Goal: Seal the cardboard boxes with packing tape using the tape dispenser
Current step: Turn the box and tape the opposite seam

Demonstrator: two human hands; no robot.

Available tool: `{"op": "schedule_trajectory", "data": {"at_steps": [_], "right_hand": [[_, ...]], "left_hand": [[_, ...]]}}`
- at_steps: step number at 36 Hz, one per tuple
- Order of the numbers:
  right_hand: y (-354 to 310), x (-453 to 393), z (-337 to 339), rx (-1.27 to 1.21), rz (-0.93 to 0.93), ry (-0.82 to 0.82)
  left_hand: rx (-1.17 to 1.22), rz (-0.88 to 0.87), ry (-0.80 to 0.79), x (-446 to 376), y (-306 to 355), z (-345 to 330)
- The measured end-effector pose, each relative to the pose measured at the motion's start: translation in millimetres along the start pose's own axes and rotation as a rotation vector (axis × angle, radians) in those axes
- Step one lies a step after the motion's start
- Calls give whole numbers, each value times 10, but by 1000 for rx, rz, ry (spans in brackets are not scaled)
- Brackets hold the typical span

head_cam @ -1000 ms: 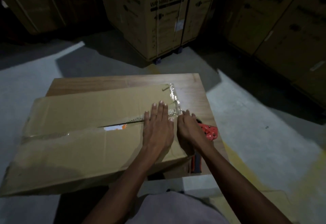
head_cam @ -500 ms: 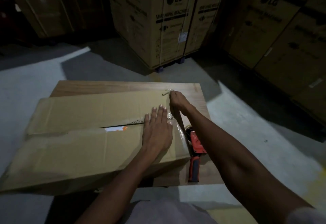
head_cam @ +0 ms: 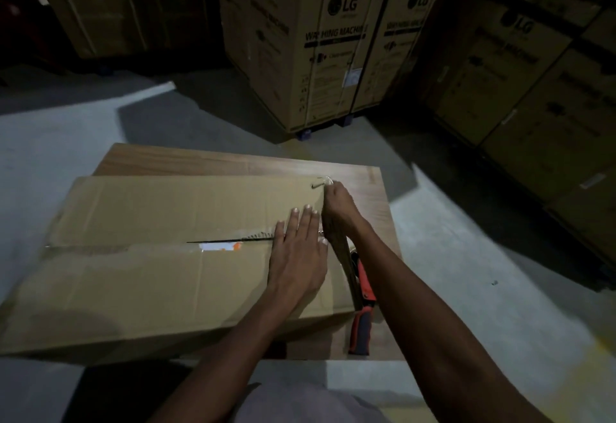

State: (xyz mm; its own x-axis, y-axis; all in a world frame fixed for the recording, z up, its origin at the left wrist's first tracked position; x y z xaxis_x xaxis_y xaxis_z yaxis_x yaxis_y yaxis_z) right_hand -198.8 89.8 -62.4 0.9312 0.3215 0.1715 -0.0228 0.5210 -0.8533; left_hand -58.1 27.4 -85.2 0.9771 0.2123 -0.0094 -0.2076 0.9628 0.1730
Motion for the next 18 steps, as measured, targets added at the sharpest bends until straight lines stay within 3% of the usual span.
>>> {"op": "schedule_trajectory", "data": {"at_steps": [5,18], "right_hand": [[216,144,-4,70,-10,10],[-151,-174,72,-74,-73,-45]], "left_hand": [[-31,-15,-6,4,5,-2],[-34,-15,-4,0,11,-36]]}}
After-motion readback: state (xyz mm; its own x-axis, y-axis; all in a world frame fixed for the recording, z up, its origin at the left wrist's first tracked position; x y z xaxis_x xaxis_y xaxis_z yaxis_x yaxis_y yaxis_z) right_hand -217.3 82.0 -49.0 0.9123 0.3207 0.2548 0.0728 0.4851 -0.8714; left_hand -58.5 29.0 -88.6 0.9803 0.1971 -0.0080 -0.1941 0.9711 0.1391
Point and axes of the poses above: each hand's wrist, its own x-axis away from the middle knuckle, its own z-axis out of the back of the hand, y = z × x, the point moved 3 cm from there along -x, towards the middle knuckle, and after that the axes turned 8 degrees about -x, right-handed, at the moved point
